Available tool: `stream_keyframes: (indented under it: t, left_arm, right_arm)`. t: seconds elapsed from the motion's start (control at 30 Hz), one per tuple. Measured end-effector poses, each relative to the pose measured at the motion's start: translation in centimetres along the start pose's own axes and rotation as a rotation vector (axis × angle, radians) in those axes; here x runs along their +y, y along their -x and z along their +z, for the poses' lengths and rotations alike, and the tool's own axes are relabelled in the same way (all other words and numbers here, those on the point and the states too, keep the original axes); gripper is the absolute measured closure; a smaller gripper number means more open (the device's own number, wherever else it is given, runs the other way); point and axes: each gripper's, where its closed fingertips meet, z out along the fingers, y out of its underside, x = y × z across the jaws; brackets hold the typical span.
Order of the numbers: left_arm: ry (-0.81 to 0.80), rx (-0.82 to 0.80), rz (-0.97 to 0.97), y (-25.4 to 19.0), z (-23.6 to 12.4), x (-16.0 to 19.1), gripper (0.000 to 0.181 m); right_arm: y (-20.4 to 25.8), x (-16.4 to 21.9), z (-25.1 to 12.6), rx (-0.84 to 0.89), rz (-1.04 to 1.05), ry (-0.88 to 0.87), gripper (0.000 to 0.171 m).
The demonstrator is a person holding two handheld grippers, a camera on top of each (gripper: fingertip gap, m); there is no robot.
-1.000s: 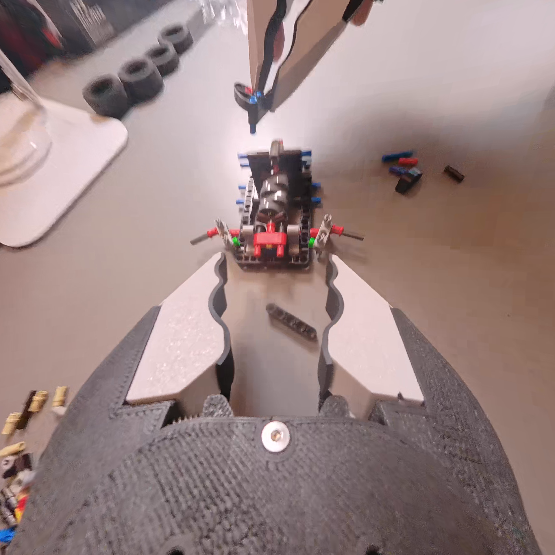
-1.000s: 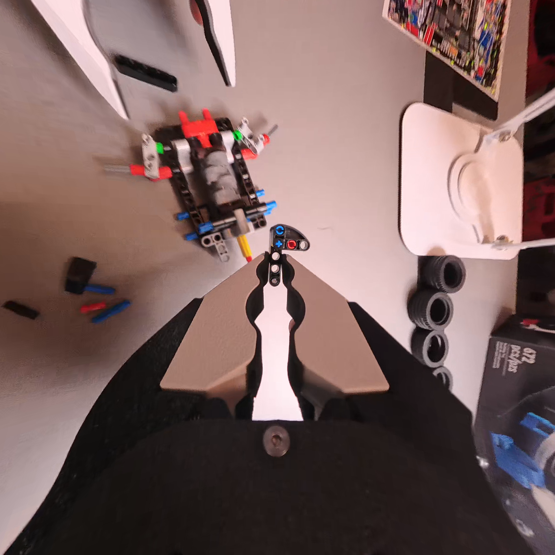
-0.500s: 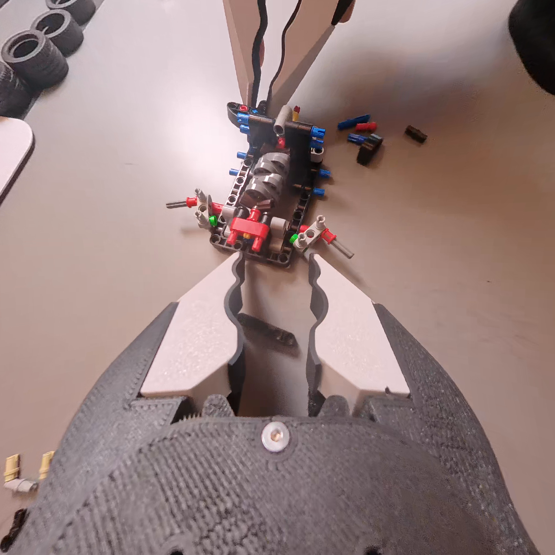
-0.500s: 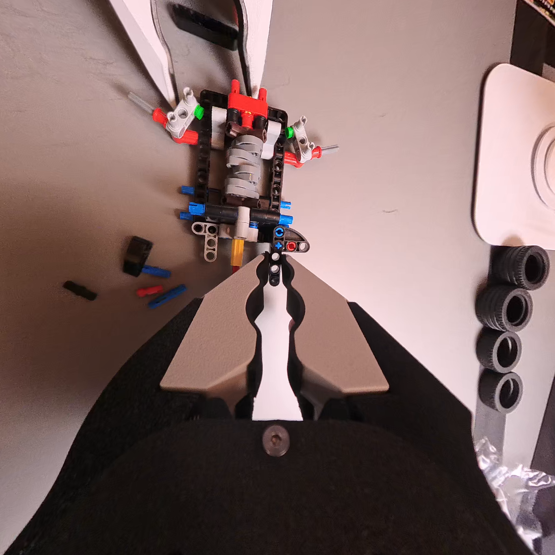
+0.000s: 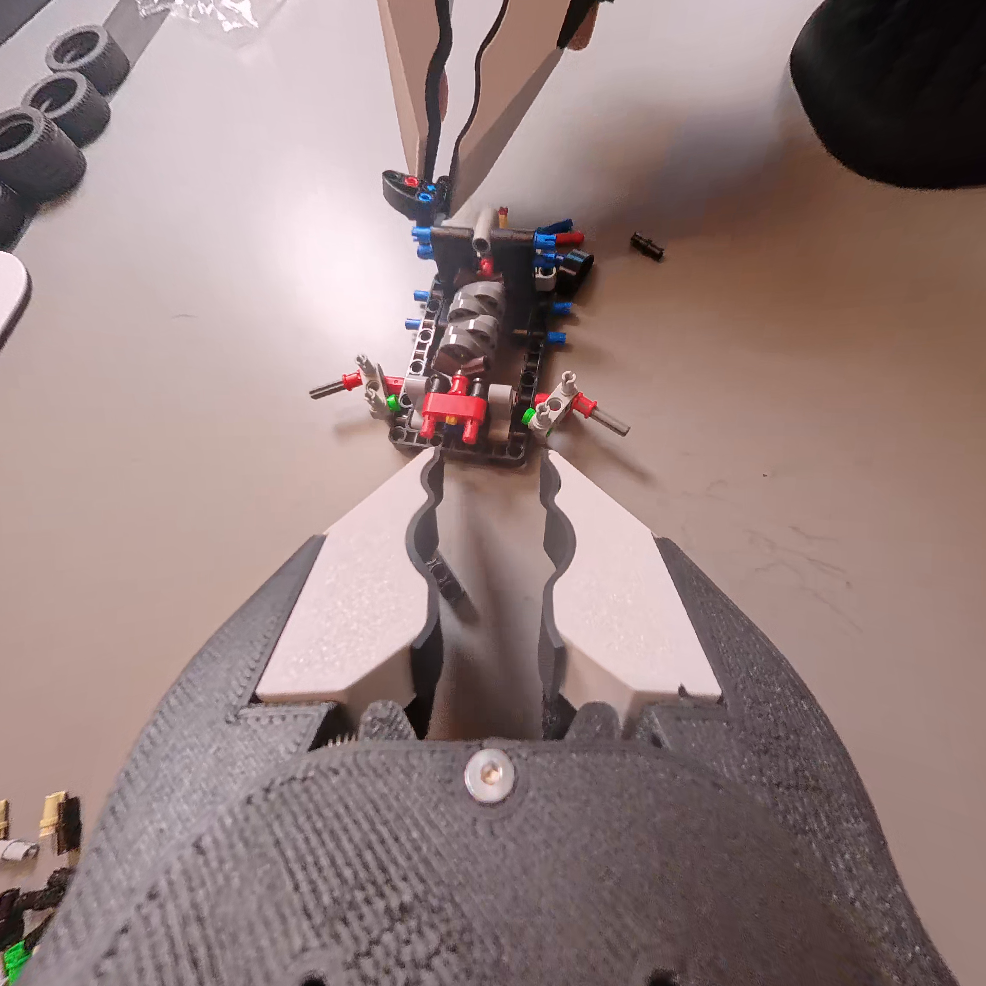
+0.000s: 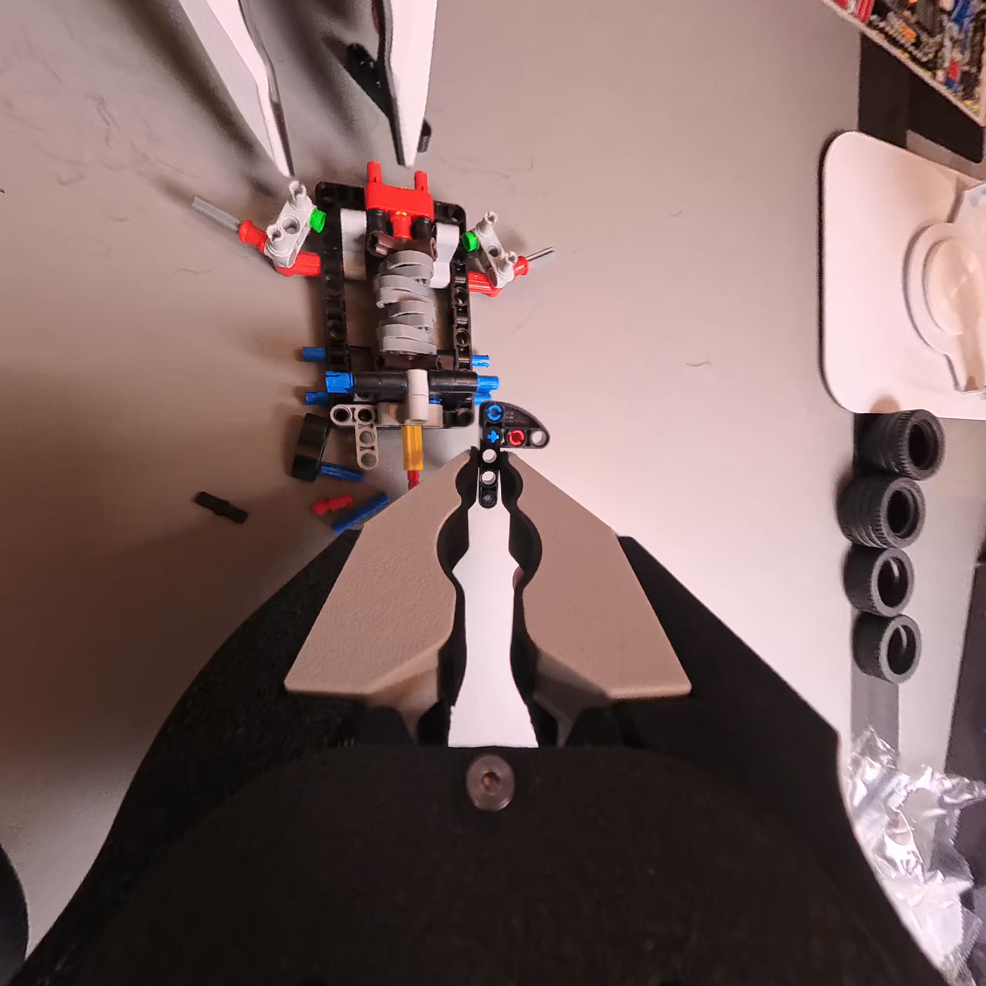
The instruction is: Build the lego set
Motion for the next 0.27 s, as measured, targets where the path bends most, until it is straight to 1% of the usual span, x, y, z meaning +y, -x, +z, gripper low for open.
stream_keyframes:
  t: [0.13,0.27]
  left_arm:
    - [-0.067,0.022,-0.008,-0.3,-0.7,-0.9,0.151]
    - [-0.111,0.046,0.021,-1.1,-0.6,-1.6,0.155]
  right_arm:
    - [-0.8,-0.7,-1.7,0.055,0.011,-0.037,0.166]
    - [-1.0,-2.2,-3.3,0.097,0.011,-0.091,0.167]
